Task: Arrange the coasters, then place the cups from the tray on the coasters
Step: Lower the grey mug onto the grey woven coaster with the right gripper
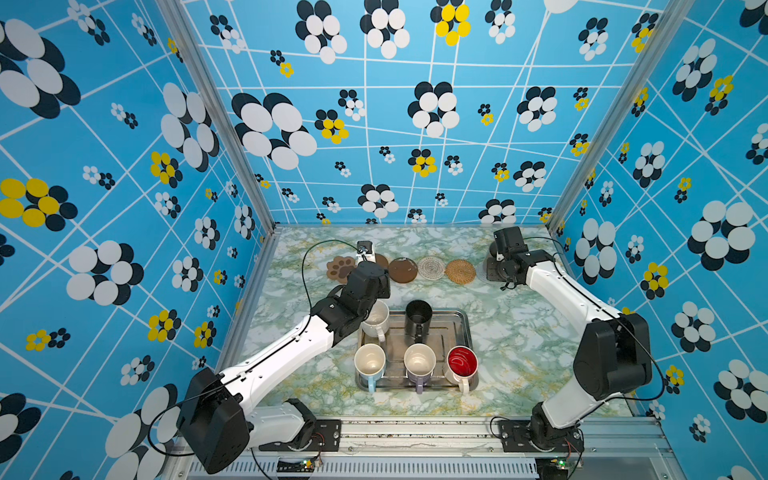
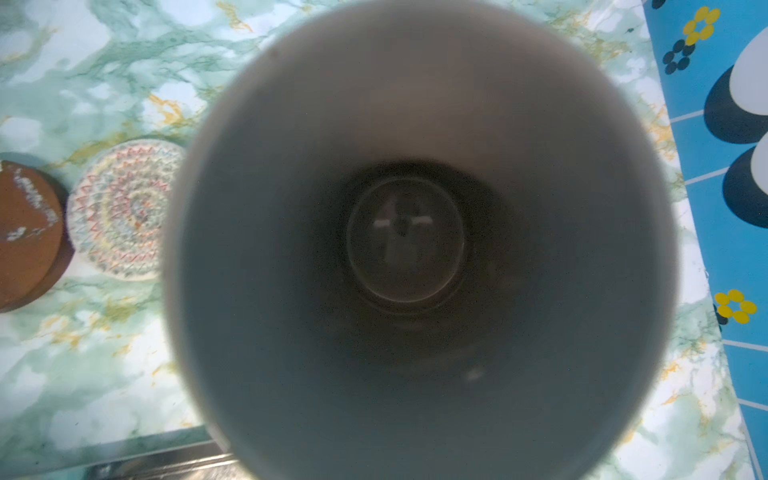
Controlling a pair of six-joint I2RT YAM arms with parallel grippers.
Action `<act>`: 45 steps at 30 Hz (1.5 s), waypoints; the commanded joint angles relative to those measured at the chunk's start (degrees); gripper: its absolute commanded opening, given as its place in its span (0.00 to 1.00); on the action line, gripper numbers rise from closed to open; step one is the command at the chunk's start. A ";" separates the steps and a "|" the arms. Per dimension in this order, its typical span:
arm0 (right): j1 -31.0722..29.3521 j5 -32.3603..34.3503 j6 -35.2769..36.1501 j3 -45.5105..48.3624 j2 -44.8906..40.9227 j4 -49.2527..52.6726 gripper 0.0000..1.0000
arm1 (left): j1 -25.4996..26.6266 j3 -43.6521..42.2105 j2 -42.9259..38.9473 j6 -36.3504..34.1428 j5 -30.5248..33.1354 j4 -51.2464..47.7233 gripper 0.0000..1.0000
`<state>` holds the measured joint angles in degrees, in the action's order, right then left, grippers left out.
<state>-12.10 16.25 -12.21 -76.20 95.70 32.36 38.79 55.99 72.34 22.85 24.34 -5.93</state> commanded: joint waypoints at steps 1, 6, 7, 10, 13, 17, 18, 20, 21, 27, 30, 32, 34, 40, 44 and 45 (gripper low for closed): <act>0.62 1.64 1.25 -3.66 1.47 -5.46 0.00 | -0.55 -0.53 -0.44 0.37 -0.56 0.84 0.54; 1.90 1.51 1.48 -5.05 4.63 -6.99 0.00 | -0.73 -0.44 -0.35 0.53 -0.61 0.51 0.54; 2.03 1.42 1.51 -5.35 5.11 -7.21 0.00 | -0.73 -0.44 -0.35 0.53 -0.61 0.49 0.54; 2.17 1.42 1.75 -6.42 6.66 -7.18 0.00 | -0.82 -0.48 -0.19 0.57 -0.61 0.49 0.54; 2.44 1.18 1.75 -6.81 7.81 -7.44 0.00 | -0.82 -0.28 0.00 0.60 -0.70 0.44 0.54; 2.65 0.81 1.75 -7.10 8.92 -8.01 0.00 | -0.90 -0.09 0.26 0.58 -0.87 0.40 0.54; 2.69 0.71 1.75 -7.28 9.18 -8.03 0.00 | -0.90 -0.09 0.26 0.60 -0.87 0.40 0.54; 2.79 0.71 1.75 -7.68 9.73 -8.01 0.00 | -0.93 -0.10 0.35 0.60 -0.85 0.40 0.54; 2.87 0.71 1.75 -7.93 10.11 -7.81 0.00 | -0.90 -0.04 0.35 0.61 -0.84 0.32 0.54; 3.15 0.48 1.66 -8.97 11.47 -7.66 0.00 | -0.99 -0.01 0.37 0.45 -0.91 0.15 0.54; 3.17 0.55 1.57 -9.06 12.09 -7.14 0.00 | -1.01 -0.04 0.26 0.47 -0.87 0.00 0.54; 3.14 0.52 1.48 -8.94 12.38 -7.21 0.00 | -1.08 0.08 0.28 0.53 -0.89 -0.13 0.54; 3.22 0.62 1.51 -9.19 12.66 -7.15 0.00 | -1.15 0.08 0.35 0.60 -0.96 -0.13 0.54; 3.22 0.47 1.48 -9.62 13.62 -6.96 0.00 | -1.17 0.26 0.61 0.61 -1.30 -0.30 0.54; 3.22 0.11 1.48 -10.02 14.16 -6.28 0.00 | -1.23 0.30 0.48 0.64 -1.31 -0.57 0.54; 3.24 0.10 1.48 -10.04 14.16 -6.17 0.00 | -1.25 0.26 0.44 0.68 -1.31 -0.57 0.54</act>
<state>-9.21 15.84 -11.11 -83.26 109.80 28.97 38.20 55.99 72.34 22.94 23.55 -6.00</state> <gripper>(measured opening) 0.153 0.536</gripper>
